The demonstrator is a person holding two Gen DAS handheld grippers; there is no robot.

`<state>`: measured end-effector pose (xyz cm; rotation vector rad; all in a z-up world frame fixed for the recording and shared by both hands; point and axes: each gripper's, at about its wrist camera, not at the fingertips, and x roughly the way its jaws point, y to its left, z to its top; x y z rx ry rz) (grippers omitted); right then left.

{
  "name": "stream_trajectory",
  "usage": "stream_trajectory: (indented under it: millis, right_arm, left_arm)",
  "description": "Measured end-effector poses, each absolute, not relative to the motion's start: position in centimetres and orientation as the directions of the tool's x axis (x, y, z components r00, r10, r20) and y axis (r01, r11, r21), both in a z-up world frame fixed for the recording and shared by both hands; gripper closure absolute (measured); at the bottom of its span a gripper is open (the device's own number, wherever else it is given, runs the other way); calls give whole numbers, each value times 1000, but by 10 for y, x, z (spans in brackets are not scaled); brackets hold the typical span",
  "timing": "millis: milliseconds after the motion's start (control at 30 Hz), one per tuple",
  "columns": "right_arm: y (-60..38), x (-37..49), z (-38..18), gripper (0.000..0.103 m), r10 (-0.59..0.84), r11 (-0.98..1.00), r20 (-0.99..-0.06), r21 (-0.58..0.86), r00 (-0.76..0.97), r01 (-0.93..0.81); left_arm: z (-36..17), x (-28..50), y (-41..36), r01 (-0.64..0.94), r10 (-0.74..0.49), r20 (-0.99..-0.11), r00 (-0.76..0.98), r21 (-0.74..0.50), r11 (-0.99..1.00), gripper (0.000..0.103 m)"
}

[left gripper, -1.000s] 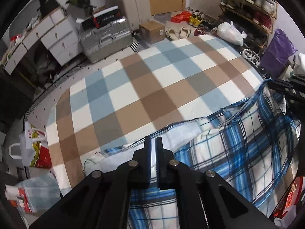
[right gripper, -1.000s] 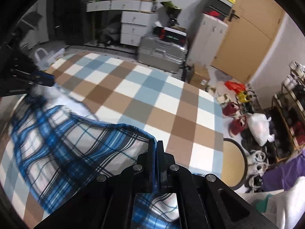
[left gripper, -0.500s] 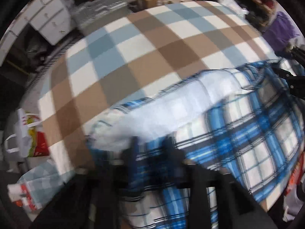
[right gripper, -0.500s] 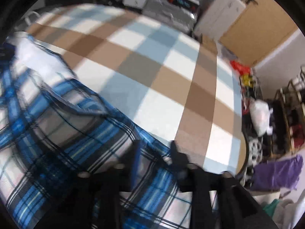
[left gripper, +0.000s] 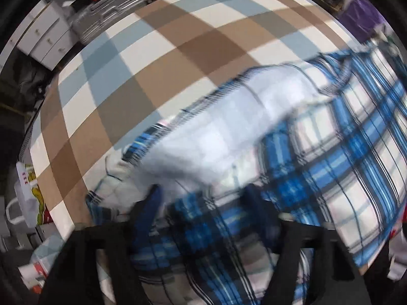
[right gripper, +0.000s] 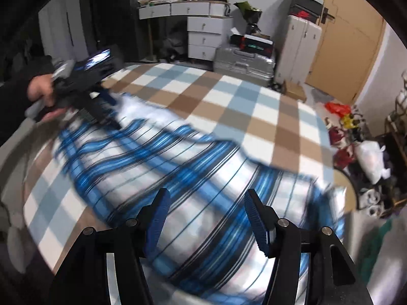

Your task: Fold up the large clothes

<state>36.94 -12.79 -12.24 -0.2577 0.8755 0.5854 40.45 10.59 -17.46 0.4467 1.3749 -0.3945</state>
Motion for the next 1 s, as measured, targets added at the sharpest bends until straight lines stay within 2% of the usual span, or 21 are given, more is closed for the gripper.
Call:
stream_trajectory:
  millis: [100, 167, 267, 400, 567, 767, 933, 1000]
  right_arm:
    - [-134, 362, -130, 43, 386, 817, -789, 52, 479, -574]
    - [-138, 363, -134, 43, 398, 822, -789, 81, 467, -563]
    - [-146, 368, -138, 43, 418, 835, -782, 129, 463, -535]
    - [-153, 368, -141, 43, 471, 835, -764, 224, 442, -502]
    - [-154, 354, -141, 43, 464, 832, -761, 199, 454, -518]
    - [-160, 351, -146, 43, 455, 847, -756, 204, 471, -491]
    - [-172, 372, -154, 43, 399, 893, -763, 199, 508, -403]
    - [-180, 384, -159, 42, 375, 912, -770, 207, 516, -354]
  left_arm:
    - [-168, 385, 92, 571, 47, -983, 178, 142, 809, 72]
    - [-170, 374, 85, 609, 59, -983, 175, 155, 778, 89]
    - [-171, 369, 83, 607, 60, -983, 176, 156, 780, 99]
    - [-156, 368, 87, 558, 50, -976, 210, 162, 814, 102]
    - [-132, 367, 84, 483, 134, -923, 361, 309, 820, 103]
    - [-104, 387, 77, 351, 185, -861, 473, 377, 857, 103]
    - [-129, 415, 88, 302, 234, -868, 439, 388, 871, 103]
    - [-147, 427, 97, 284, 222, -887, 405, 353, 892, 102]
